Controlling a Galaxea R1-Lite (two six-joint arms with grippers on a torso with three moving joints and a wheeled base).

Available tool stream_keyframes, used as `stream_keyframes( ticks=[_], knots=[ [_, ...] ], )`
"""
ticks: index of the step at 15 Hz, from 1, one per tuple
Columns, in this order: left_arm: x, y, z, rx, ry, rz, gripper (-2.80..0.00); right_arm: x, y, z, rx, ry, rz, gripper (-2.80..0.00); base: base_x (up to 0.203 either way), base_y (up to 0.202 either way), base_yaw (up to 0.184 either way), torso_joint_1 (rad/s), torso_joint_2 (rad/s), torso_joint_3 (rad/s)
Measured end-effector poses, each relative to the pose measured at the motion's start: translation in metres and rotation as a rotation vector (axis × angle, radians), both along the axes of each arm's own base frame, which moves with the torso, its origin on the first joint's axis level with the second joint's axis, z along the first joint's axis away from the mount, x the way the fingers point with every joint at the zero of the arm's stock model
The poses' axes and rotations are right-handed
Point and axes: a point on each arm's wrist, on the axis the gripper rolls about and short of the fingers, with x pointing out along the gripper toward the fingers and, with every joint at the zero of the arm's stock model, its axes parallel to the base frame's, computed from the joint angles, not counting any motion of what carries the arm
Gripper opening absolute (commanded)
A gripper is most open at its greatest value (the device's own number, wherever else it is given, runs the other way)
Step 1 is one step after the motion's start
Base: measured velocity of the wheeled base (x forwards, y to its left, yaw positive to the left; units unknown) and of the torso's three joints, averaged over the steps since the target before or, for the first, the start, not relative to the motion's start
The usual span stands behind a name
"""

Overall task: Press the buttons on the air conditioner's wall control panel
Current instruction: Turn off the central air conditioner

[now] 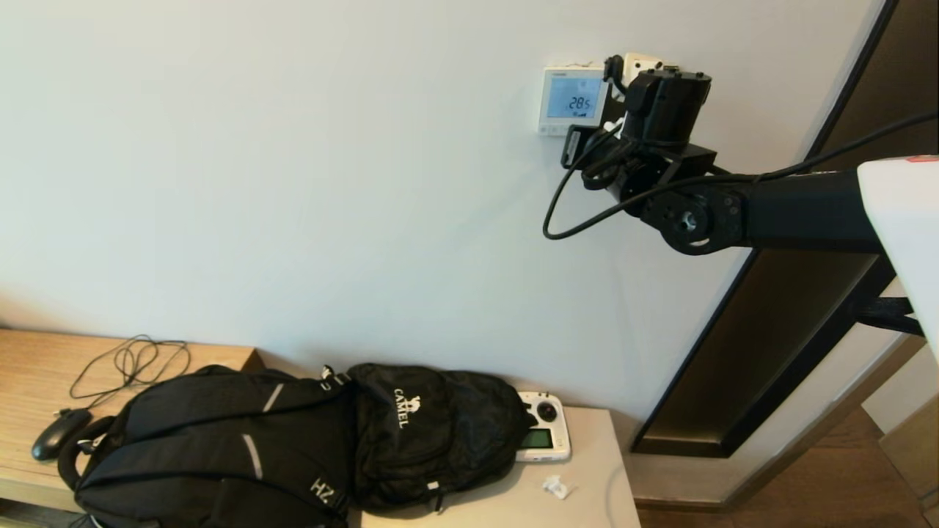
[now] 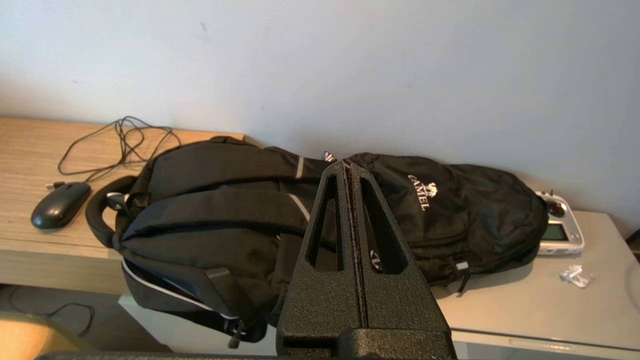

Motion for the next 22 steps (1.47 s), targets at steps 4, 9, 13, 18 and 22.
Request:
stream_keyframes(
  ticks=[4,9,13,18,22],
  knots=[
    [0.0,0.0,0.0,0.0,0.0,0.0,-2.8,0.002,0.0,-0.001,0.001,-0.001,-0.001,-2.8,0.0,0.0,0.0,0.0,0.0,0.0],
    [0.0,0.0,0.0,0.0,0.0,0.0,-2.8,-0.005,0.001,0.003,0.005,-0.006,0.009,-2.8,0.0,0.0,0.0,0.0,0.0,0.0],
    [0.0,0.0,0.0,0.0,0.0,-0.001,-2.8,-0.013,0.001,0.008,0.007,-0.01,0.016,-2.8,0.0,0.0,0.0,0.0,0.0,0.0],
    [0.0,0.0,0.0,0.0,0.0,0.0,-2.8,-0.011,0.0,0.006,0.004,-0.006,0.012,-2.8,0.0,0.0,0.0,0.0,0.0,0.0],
    [0.0,0.0,0.0,0.0,0.0,0.0,-2.8,-0.005,0.001,0.002,0.001,0.0,0.01,-2.8,0.0,0.0,0.0,0.0,0.0,0.0]
  ],
)
